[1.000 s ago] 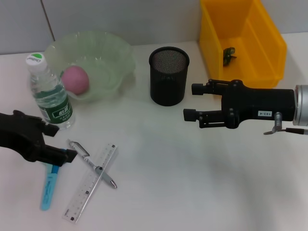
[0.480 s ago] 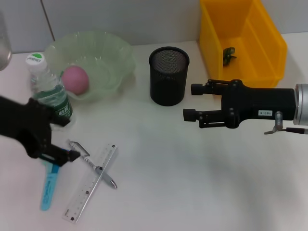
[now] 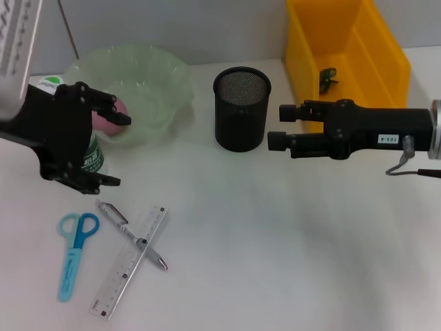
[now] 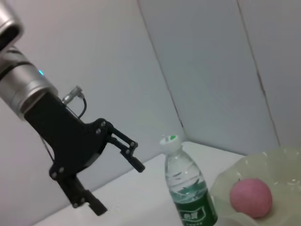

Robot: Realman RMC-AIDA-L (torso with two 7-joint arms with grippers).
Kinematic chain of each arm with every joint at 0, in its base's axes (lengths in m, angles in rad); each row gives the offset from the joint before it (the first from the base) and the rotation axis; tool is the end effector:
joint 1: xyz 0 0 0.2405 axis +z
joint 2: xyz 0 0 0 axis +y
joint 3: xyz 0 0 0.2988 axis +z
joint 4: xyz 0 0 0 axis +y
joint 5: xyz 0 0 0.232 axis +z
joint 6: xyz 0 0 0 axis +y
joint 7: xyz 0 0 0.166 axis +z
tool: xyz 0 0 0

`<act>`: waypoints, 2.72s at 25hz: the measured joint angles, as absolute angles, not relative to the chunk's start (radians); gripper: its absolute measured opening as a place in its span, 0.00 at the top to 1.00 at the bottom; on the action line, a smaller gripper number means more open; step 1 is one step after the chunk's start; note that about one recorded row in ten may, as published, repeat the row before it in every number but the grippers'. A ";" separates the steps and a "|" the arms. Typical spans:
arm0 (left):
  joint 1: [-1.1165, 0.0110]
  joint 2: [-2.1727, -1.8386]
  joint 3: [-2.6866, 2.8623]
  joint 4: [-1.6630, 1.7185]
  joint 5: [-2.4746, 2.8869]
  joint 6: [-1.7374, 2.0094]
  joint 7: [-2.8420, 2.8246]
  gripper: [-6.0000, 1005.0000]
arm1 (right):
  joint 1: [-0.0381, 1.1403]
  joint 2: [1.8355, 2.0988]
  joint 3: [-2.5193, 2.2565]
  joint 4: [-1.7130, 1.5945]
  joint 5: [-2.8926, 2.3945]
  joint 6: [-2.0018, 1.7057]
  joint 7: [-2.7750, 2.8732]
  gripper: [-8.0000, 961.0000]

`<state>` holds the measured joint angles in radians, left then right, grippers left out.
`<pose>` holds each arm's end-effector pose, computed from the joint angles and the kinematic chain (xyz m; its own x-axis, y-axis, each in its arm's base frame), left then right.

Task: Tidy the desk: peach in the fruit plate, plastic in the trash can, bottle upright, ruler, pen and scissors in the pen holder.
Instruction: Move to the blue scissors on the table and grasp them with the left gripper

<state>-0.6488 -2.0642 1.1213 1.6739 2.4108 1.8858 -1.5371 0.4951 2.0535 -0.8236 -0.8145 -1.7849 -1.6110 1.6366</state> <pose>-0.1423 0.3821 0.0422 0.8744 -0.3756 -0.3072 -0.4305 -0.8925 -0.1344 0.2626 0.3834 -0.0031 0.7018 -0.3842 -0.6000 -0.5109 -0.8583 -0.0479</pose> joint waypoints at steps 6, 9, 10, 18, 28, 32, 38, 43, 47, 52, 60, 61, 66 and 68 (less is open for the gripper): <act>-0.634 -2.067 1.228 1.673 2.510 1.884 -1.257 0.21 | 0.513 2.028 -0.823 -0.810 -1.793 -1.664 1.728 0.14; -0.618 -2.070 1.322 1.662 2.580 1.848 -1.158 0.21 | 0.520 2.015 -0.823 -0.798 -1.809 -1.665 1.748 0.14; -0.618 -2.070 1.356 1.649 2.617 1.828 -1.130 0.21 | 0.522 2.013 -0.822 -0.794 -1.818 -1.662 1.753 0.14; -0.640 -2.069 1.500 1.522 2.760 1.685 -1.017 0.21 | 0.527 2.000 -0.821 -0.762 -1.830 -1.640 1.769 0.14; -0.699 -2.059 1.458 1.410 2.756 1.662 -0.911 0.22 | 0.561 1.987 -0.821 -0.705 -1.830 -1.564 1.771 0.14; -0.671 -2.049 1.456 1.422 2.732 1.657 -0.842 0.35 | 0.569 1.987 -0.829 -0.695 -1.832 -1.548 1.775 0.14; -0.628 -2.038 1.466 1.420 2.670 1.645 -0.726 0.35 | 0.561 1.988 -0.822 -0.675 -1.838 -1.546 1.779 0.14; -0.578 -2.038 1.478 1.432 2.645 1.633 -0.712 0.35 | 0.551 1.988 -0.825 -0.673 -1.844 -1.552 1.780 0.14; -0.545 -2.037 1.486 1.458 2.623 1.621 -0.699 0.35 | 0.549 1.983 -0.831 -0.672 -1.854 -1.555 1.782 0.14; -0.469 -2.028 1.518 1.553 2.593 1.611 -0.690 0.35 | 0.550 1.979 -0.832 -0.672 -1.866 -1.566 1.795 0.14; -0.392 -2.013 1.616 1.578 2.585 1.517 -0.683 0.35 | 0.566 1.975 -0.826 -0.676 -1.888 -1.566 1.787 0.14; -0.389 -2.013 1.618 1.584 2.582 1.519 -0.683 0.35 | 0.568 1.975 -0.826 -0.678 -1.888 -1.567 1.786 0.14; -0.387 -2.011 1.636 1.590 2.579 1.522 -0.682 0.35 | 0.579 1.973 -0.829 -0.678 -1.890 -1.564 1.784 0.14; -0.388 -2.011 1.643 1.589 2.584 1.513 -0.682 0.35 | 0.580 1.973 -0.830 -0.677 -1.891 -1.560 1.784 0.14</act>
